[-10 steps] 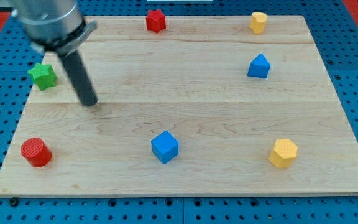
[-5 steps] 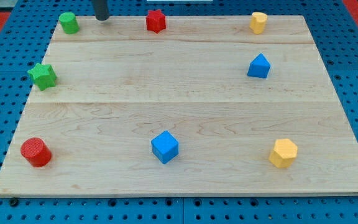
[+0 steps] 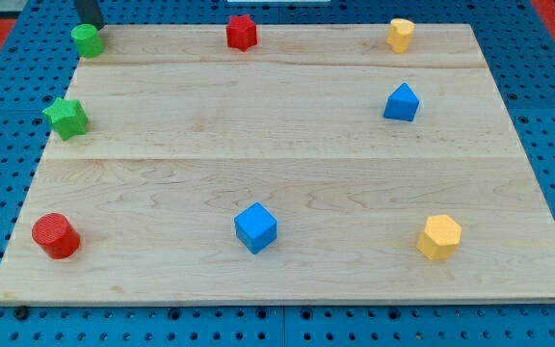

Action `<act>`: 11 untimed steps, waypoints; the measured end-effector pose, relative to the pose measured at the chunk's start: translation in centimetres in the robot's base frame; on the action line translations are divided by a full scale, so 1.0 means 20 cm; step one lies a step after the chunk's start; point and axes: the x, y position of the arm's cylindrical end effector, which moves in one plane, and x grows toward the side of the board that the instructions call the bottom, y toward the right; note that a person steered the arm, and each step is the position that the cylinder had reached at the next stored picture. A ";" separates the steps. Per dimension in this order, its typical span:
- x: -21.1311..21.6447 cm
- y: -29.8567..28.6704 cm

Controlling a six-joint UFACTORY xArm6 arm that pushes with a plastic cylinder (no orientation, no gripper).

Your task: Move green circle to the centre of the board

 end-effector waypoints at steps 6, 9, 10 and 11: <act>0.54 0.42; 0.89 1.23; 0.97 1.18; 1.24 1.07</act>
